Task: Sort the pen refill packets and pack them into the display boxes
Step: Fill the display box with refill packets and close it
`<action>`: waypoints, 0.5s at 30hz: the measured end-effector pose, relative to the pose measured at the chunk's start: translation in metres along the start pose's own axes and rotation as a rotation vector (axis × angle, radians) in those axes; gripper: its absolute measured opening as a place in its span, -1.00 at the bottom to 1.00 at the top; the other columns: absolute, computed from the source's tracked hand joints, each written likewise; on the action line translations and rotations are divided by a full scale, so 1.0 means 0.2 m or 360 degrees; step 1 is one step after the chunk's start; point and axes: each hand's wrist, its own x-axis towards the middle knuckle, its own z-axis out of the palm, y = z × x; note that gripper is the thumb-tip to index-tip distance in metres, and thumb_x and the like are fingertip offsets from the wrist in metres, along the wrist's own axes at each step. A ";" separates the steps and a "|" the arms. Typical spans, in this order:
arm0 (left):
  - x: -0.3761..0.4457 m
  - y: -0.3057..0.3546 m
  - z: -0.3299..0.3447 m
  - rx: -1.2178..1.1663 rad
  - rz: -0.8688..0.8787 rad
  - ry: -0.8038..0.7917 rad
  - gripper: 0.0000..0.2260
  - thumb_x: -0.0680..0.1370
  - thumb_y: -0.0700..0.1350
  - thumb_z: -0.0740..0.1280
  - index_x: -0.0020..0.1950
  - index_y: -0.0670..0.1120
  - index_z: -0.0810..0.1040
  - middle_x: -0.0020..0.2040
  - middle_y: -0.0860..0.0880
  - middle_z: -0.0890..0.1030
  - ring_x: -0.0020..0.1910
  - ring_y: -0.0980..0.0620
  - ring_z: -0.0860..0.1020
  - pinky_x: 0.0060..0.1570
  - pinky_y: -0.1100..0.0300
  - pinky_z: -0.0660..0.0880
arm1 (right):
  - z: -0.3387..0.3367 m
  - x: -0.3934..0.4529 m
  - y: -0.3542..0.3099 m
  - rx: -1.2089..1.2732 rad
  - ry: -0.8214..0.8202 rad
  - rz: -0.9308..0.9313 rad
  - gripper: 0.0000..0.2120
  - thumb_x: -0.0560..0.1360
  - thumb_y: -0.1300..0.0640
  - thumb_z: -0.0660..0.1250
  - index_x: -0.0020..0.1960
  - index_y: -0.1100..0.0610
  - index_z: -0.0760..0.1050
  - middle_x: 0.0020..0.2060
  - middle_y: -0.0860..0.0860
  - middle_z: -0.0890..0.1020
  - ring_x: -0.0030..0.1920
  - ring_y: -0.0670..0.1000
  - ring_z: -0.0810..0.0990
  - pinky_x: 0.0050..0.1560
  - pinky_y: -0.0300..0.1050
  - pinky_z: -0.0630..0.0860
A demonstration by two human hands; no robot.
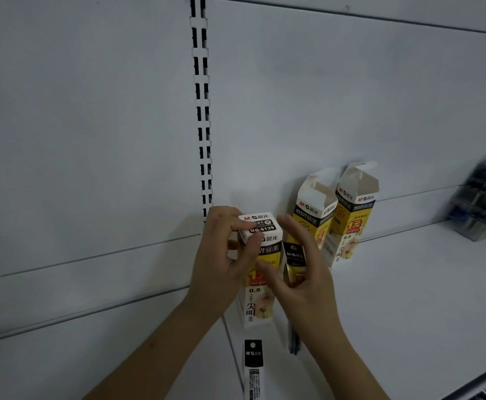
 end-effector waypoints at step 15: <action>0.05 0.02 -0.07 -0.0043 -0.0084 -0.0172 -0.75 0.43 0.00 0.49 0.01 0.06 0.48 0.12 0.01 0.48 0.14 -0.05 0.56 -0.12 -0.02 0.64 | 0.09 -0.06 0.03 -0.0357 0.0073 0.0388 -0.76 0.38 -0.10 0.49 -0.16 -0.32 0.42 -0.18 -0.39 0.58 -0.05 -0.39 0.52 -0.14 -0.39 0.41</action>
